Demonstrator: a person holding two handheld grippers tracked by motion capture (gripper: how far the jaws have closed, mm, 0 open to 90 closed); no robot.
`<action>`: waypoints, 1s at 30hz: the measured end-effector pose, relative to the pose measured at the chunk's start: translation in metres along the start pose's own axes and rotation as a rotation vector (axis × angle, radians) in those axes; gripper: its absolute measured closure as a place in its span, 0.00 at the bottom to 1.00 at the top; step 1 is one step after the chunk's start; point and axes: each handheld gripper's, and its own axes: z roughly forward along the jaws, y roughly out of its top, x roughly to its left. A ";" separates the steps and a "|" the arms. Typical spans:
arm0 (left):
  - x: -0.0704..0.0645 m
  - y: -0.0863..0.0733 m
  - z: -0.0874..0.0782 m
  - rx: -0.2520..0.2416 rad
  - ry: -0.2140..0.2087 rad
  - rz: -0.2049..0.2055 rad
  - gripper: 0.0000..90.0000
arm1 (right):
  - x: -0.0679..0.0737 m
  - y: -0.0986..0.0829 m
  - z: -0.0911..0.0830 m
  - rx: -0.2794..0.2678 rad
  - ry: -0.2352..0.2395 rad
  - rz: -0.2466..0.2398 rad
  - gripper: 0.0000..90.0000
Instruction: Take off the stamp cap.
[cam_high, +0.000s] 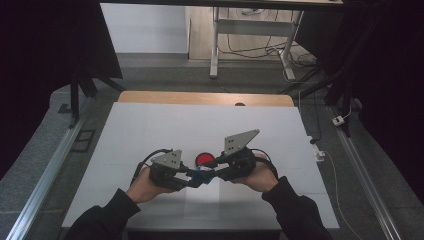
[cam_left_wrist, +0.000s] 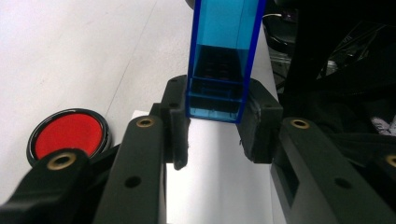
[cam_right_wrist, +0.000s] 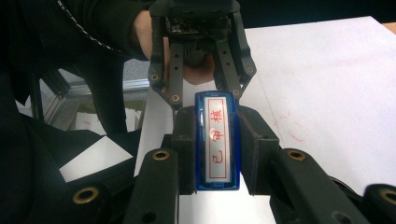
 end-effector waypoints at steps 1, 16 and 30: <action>0.001 0.000 0.000 0.000 -0.009 -0.002 0.74 | 0.000 0.000 0.000 0.001 0.001 -0.004 0.78; 0.008 0.001 -0.001 0.001 -0.069 -0.079 0.77 | 0.002 0.000 -0.001 -0.011 -0.009 -0.033 0.79; 0.005 0.003 -0.004 -0.014 -0.057 -0.040 0.77 | 0.000 -0.002 -0.005 -0.041 0.014 -0.023 0.79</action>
